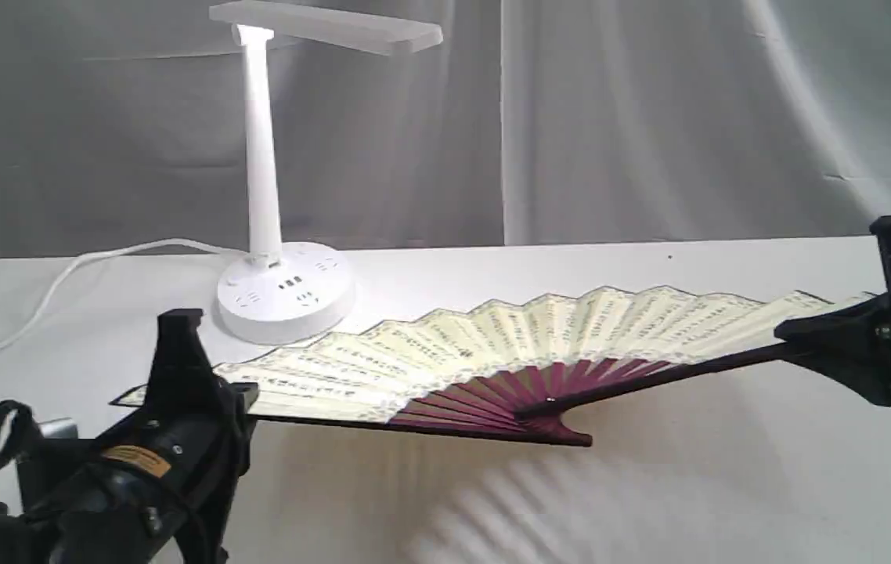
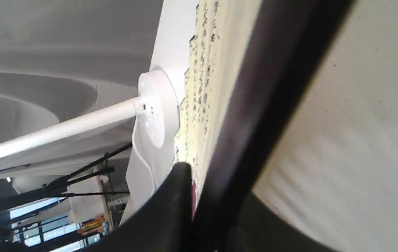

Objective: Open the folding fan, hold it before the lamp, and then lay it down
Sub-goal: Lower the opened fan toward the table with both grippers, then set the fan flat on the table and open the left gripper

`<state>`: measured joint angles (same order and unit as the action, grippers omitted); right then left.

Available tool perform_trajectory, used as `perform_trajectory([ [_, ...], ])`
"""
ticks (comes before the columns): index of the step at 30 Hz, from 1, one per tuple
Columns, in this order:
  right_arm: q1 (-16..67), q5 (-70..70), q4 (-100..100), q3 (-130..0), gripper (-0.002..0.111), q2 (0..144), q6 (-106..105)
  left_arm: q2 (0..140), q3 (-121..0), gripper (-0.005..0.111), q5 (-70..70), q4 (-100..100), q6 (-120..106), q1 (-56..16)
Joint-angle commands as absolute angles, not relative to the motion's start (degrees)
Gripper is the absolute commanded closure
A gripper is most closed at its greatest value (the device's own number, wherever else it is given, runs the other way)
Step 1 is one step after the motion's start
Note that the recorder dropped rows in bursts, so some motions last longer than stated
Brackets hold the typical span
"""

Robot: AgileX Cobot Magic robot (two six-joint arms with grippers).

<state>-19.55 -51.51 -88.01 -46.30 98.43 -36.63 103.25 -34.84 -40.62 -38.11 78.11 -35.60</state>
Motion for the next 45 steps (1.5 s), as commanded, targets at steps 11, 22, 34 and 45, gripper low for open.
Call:
perform_trajectory([
  [11, -20.21, -39.70, -81.17, -45.99, 0.108, 98.43, -39.97, 111.38, -40.10, 0.100, -46.11, -29.37, 83.56, -35.36],
  [22, -20.21, -36.47, -78.58, -45.99, 0.108, 98.43, -40.07, 112.77, -40.43, 0.081, -46.16, -28.97, 83.56, -35.36],
  [34, -20.10, -35.97, -76.09, -45.99, 0.108, 98.43, -40.63, 112.77, -37.61, 0.049, -46.31, -28.74, 77.00, -35.36],
  [45, -20.10, -33.93, -74.63, -45.99, 0.108, 98.43, -45.20, 112.77, -36.02, 0.049, -46.20, -23.36, 63.25, -35.36],
])
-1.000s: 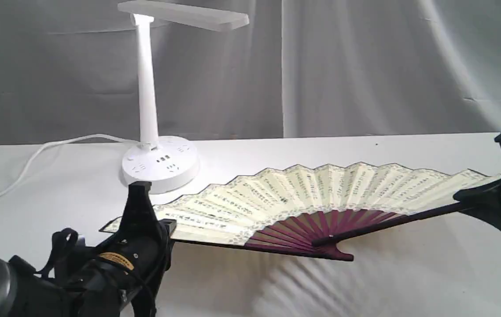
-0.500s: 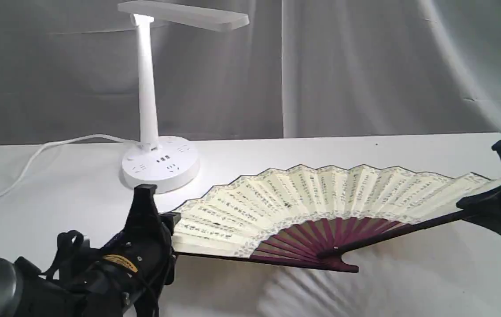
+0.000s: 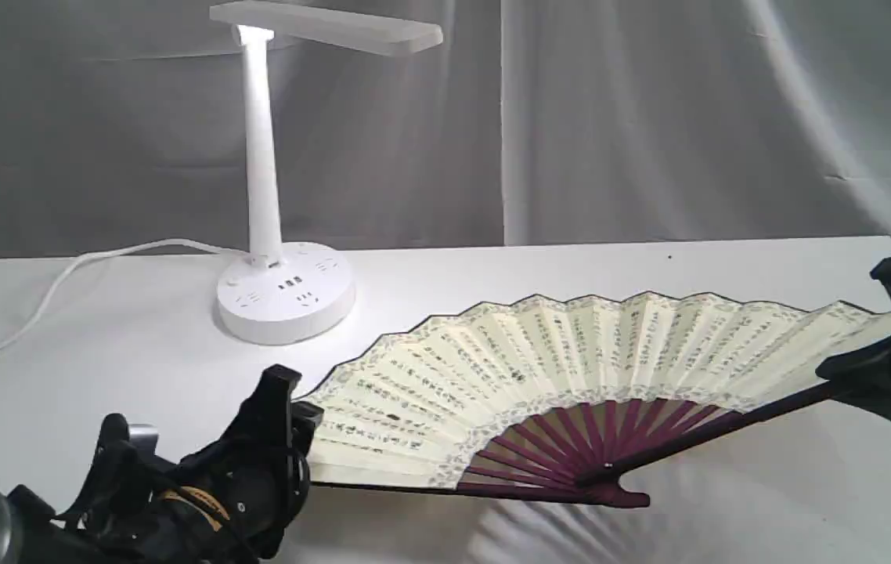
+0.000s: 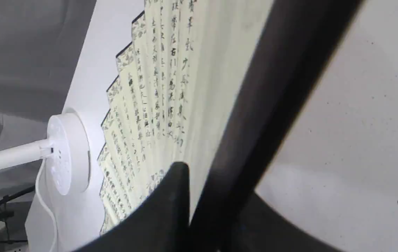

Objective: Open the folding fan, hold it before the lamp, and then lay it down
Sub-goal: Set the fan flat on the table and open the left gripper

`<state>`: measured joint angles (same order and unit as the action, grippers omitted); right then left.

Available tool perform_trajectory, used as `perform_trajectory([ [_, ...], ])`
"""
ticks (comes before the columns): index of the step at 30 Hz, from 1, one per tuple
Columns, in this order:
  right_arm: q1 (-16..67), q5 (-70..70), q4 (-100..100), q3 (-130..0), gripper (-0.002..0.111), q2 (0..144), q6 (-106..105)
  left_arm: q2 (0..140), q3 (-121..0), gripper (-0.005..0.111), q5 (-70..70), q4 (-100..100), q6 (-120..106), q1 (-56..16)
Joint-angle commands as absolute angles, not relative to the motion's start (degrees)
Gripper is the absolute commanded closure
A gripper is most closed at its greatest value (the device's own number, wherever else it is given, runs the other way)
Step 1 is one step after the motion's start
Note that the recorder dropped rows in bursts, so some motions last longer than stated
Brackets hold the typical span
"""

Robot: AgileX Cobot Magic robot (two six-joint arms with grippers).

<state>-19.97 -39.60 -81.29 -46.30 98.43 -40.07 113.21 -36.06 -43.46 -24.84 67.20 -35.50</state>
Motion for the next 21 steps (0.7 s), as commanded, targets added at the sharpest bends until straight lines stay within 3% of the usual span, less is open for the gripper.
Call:
perform_trajectory([
  [1, -20.10, -33.81, -74.12, -45.99, 0.108, 98.43, -45.20, 112.77, -36.02, 0.049, -46.20, -23.35, 62.38, -35.36],
  [5, -20.10, -33.81, -72.29, -45.99, 0.108, 98.43, -45.20, 112.65, -36.02, 0.047, -46.40, -23.35, 62.11, -35.23],
  [12, -20.10, -34.21, -71.85, -45.99, 0.108, 98.43, -45.20, 111.59, -36.02, 0.027, -46.40, -24.01, 60.96, -34.79],
  [21, -20.10, -34.61, -70.24, -45.99, 0.108, 98.43, -45.20, 104.18, -35.10, 0.023, -37.78, -16.95, 57.91, -23.12],
])
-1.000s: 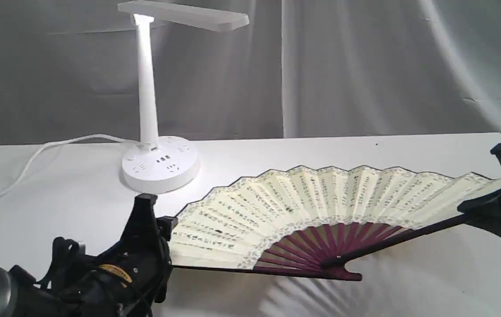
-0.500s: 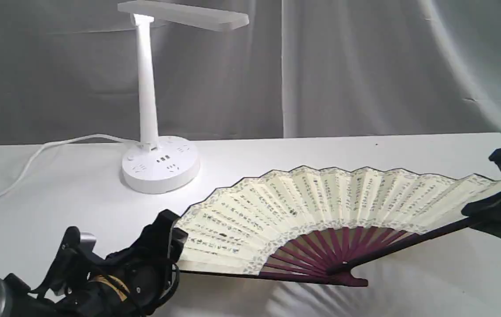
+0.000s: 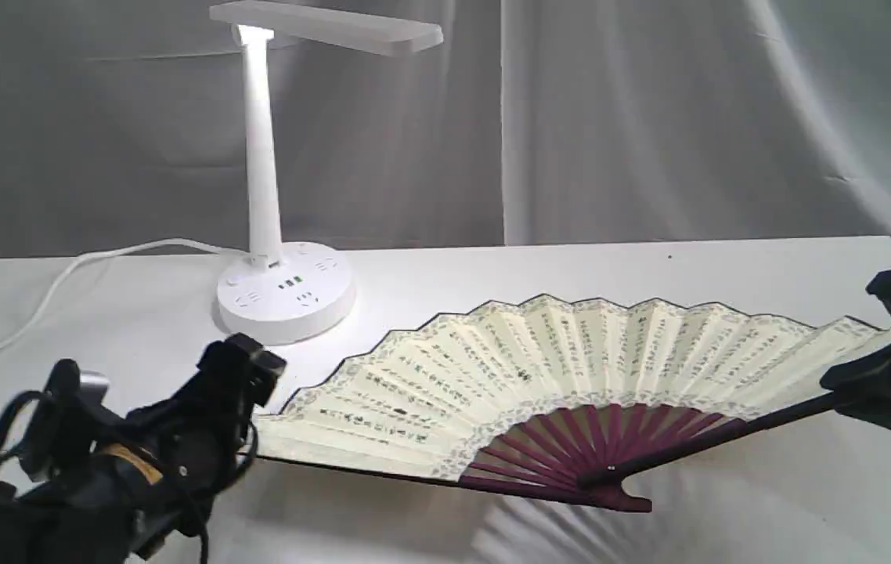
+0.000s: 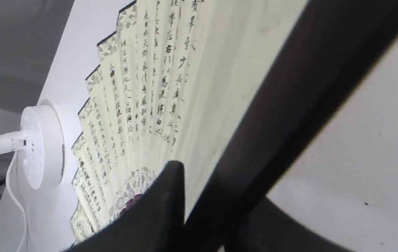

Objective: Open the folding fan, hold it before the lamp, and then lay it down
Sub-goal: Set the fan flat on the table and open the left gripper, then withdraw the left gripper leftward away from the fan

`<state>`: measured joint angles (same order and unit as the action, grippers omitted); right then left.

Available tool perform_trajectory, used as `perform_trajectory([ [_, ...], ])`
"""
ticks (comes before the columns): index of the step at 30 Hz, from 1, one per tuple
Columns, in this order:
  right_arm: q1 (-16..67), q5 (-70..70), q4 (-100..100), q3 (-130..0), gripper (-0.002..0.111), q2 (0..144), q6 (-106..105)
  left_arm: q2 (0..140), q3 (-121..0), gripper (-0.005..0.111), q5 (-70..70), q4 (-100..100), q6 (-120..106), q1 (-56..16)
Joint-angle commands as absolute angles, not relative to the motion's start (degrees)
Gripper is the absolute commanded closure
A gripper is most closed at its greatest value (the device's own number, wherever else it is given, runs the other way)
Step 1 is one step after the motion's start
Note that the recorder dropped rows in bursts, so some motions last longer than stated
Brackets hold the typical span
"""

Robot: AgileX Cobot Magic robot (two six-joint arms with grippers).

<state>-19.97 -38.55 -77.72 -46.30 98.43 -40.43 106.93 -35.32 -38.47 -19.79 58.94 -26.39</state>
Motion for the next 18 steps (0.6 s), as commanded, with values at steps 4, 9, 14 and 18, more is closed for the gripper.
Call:
perform_trajectory([
  [4, -19.99, -33.45, -69.46, -45.99, 0.108, 98.43, -45.20, 101.34, -35.10, 0.023, -34.22, -12.78, 57.91, -17.90],
  [9, -19.99, -33.46, -69.46, -45.99, 0.108, 98.43, -45.56, 99.82, -35.10, 0.024, -31.62, -9.13, 58.06, -14.20],
  [14, -19.99, -33.68, -68.56, -45.99, 0.108, 98.43, -46.63, 99.66, -35.10, 0.024, -31.20, -2.52, 59.28, -13.97],
  [18, -19.99, -33.81, -68.56, -45.99, 0.097, 98.43, -46.63, 99.27, -35.10, 0.024, -31.20, -0.67, 60.86, -13.97],
])
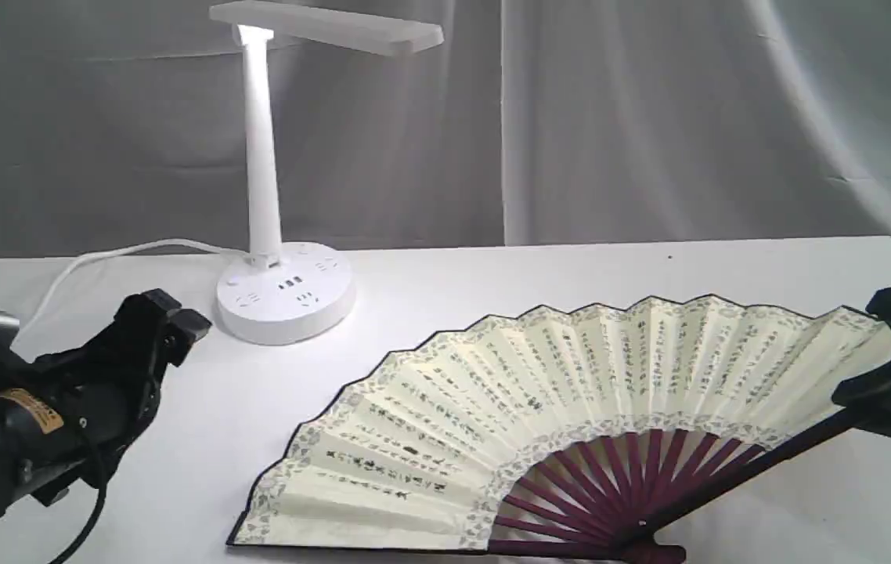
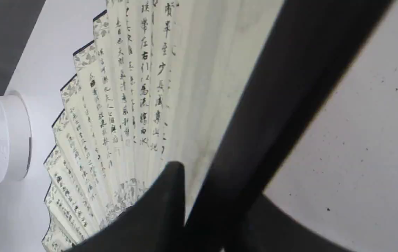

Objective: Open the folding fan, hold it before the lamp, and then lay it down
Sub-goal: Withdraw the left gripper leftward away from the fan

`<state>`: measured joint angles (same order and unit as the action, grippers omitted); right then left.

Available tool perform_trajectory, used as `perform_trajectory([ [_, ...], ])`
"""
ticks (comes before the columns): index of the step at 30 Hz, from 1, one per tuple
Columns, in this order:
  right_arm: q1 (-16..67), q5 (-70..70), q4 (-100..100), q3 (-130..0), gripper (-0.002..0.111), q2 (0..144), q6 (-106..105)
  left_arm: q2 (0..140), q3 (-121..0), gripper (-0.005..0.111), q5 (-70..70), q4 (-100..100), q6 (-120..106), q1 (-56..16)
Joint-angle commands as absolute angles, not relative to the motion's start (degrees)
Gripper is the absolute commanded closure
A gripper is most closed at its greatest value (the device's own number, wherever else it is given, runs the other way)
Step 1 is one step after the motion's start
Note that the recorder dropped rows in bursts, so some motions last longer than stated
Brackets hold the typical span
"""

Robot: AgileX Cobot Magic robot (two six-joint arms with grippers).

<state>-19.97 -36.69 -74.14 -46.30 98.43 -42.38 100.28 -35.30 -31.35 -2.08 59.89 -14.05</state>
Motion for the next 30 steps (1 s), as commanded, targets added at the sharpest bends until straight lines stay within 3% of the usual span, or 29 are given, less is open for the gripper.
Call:
perform_trajectory([
  [1, -19.99, -33.84, -68.56, -45.99, 0.089, 98.43, -46.63, 99.10, -35.10, 0.024, -31.20, -0.38, 60.97, -13.97],
  [7, -19.99, -35.66, -68.56, -45.99, 0.055, 98.43, -46.63, 98.65, -35.10, 0.024, -31.20, 2.83, 61.18, -13.97],
  [10, -19.99, -36.04, -68.56, -45.99, 0.049, 98.43, -46.63, 98.65, -35.10, 0.024, -31.07, 6.49, 61.58, -13.97],
  [20, -20.21, -36.68, -55.86, -46.15, 0.048, 97.54, -41.07, 98.65, -35.74, 0.024, -29.15, 11.30, 61.43, -13.97],
  [30, -19.97, -38.81, -46.32, -46.15, 0.052, 94.46, -32.99, 98.65, -47.02, 0.042, 4.53, 22.32, 60.77, -13.97],
])
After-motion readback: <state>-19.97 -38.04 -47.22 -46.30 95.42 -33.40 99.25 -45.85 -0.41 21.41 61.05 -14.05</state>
